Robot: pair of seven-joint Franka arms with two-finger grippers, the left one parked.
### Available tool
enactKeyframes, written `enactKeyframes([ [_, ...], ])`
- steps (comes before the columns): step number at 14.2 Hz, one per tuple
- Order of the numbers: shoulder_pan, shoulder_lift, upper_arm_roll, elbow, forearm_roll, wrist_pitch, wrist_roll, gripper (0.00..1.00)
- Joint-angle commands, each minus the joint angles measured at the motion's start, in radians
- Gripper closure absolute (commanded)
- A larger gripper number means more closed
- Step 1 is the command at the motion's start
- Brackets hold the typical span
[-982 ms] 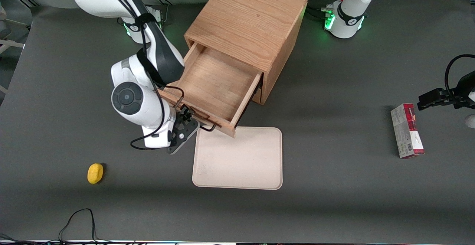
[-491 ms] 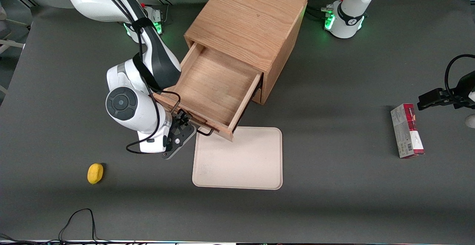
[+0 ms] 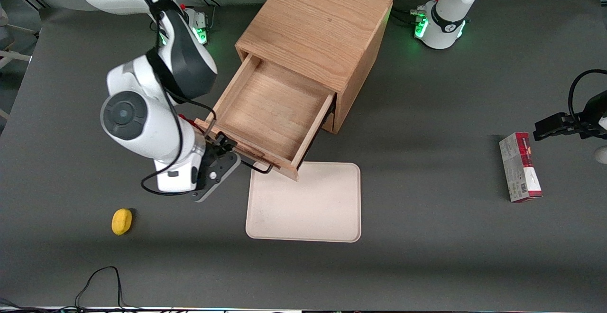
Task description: Open upper drawer
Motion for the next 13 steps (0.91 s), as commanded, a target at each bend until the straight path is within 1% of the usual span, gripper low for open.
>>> enactKeyframes([
  [1,-0.029,-0.045,-0.018,0.054,-0.013,-0.082,0.014,0.0],
  [5,-0.028,-0.138,-0.143,0.043,-0.013,-0.127,0.077,0.0],
  [6,-0.02,-0.148,-0.189,0.041,-0.013,-0.141,0.133,0.0],
  [8,-0.026,-0.168,-0.231,0.037,-0.013,-0.188,0.218,0.0],
  [9,-0.026,-0.18,-0.255,0.022,-0.01,-0.214,0.221,0.0],
  [13,-0.028,-0.229,-0.351,-0.026,-0.01,-0.211,0.221,0.0],
])
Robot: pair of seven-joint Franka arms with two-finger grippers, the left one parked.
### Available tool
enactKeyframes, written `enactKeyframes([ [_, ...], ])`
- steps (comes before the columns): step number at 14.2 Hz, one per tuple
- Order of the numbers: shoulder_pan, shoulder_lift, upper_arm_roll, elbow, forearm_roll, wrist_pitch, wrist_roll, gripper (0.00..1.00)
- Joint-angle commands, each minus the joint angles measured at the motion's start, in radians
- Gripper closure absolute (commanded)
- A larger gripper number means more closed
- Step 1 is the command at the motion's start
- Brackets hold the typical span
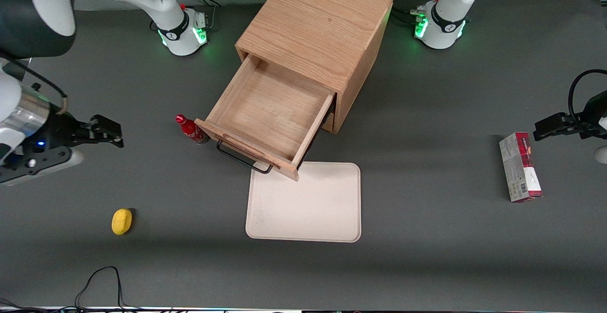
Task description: Open upper drawer
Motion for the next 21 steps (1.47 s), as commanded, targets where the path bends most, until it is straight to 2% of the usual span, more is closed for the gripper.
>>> enactKeyframes([
  [1,-0.005,-0.065,-0.035,-0.075,-0.011,0.006,0.037,0.0],
  [2,-0.055,-0.105,-0.014,-0.128,-0.013,0.02,0.037,0.0],
  [3,-0.107,-0.144,0.047,-0.192,-0.017,0.073,0.037,0.0],
  [6,-0.262,-0.279,0.243,-0.374,-0.125,0.202,0.087,0.0],
  [8,-0.359,-0.315,0.34,-0.42,-0.129,0.212,0.126,0.0],
  [21,-0.376,-0.301,0.325,-0.406,-0.148,0.181,0.129,0.0],
])
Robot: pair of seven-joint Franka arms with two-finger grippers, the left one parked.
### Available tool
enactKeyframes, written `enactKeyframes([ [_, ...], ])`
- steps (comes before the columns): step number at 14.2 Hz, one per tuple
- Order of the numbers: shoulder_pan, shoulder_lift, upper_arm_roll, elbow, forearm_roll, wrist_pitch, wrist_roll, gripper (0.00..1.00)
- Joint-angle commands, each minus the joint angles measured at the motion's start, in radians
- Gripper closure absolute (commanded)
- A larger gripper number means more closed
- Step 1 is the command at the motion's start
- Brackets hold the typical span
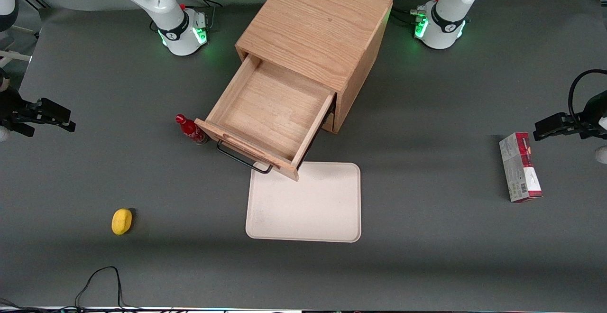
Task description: Open upper drawer
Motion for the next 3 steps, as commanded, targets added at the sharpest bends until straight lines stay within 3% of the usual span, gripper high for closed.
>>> enactKeyframes([
  [1,-0.002,-0.011,0.003,-0.012,-0.023,-0.003,0.024,0.0],
  [3,0.0,-0.011,0.003,-0.01,-0.025,-0.006,0.024,0.0],
])
